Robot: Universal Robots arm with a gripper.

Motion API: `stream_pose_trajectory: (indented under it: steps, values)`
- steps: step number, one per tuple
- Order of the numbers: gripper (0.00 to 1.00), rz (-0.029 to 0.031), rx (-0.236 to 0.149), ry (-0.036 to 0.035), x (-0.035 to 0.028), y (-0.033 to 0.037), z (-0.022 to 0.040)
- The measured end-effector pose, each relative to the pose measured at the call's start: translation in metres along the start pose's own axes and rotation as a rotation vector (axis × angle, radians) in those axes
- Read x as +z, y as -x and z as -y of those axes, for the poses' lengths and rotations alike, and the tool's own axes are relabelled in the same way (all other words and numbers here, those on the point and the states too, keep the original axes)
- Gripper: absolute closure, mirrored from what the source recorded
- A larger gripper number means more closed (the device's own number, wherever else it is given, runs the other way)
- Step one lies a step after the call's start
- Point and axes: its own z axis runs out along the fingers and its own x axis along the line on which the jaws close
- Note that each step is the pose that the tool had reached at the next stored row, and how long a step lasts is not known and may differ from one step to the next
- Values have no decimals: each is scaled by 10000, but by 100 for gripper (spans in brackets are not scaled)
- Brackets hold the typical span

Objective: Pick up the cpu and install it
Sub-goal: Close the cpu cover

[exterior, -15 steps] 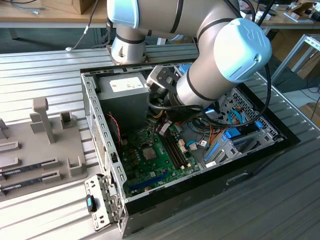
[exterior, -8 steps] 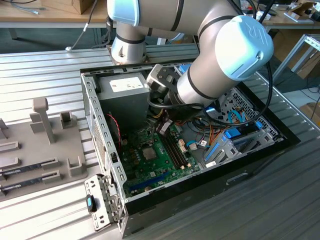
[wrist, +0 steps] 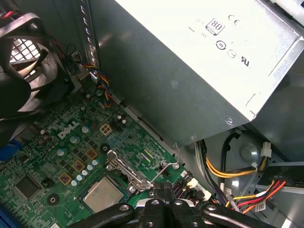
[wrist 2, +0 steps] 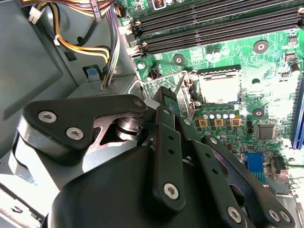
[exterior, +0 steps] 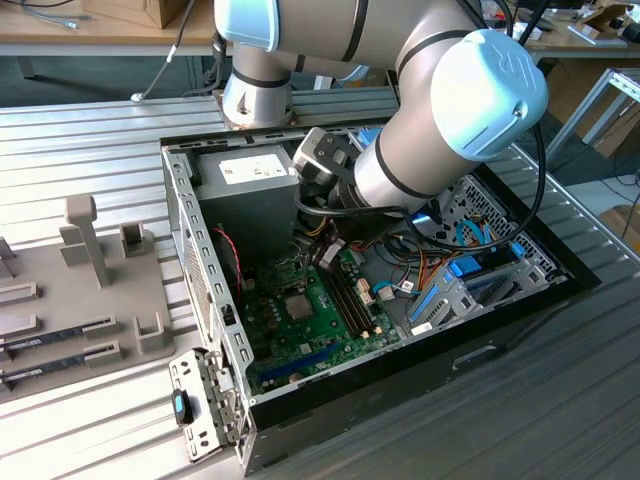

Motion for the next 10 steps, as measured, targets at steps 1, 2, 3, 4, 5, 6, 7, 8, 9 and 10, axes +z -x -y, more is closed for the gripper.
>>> stream_pose_trajectory:
  steps: [1, 2, 3, 4, 5, 6, 7, 8, 9, 10]
  values:
    - [89, -5, -12, 2, 0, 0, 0]
    - [89, -14, -46, 7, 0, 0, 0]
    - [89, -39, -126, 21, 0, 0, 0]
    - [89, -60, -194, 33, 0, 0, 0]
    - [89, -70, -224, 37, 0, 0, 0]
    - [89, -75, -246, 41, 0, 0, 0]
    - [89, -78, -257, 44, 0, 0, 0]
    - [89, -78, -266, 50, -1, -1, 1]
    - [89, -74, -273, 57, -2, -2, 2]
    - [89, -64, -280, 69, -1, -3, 4]
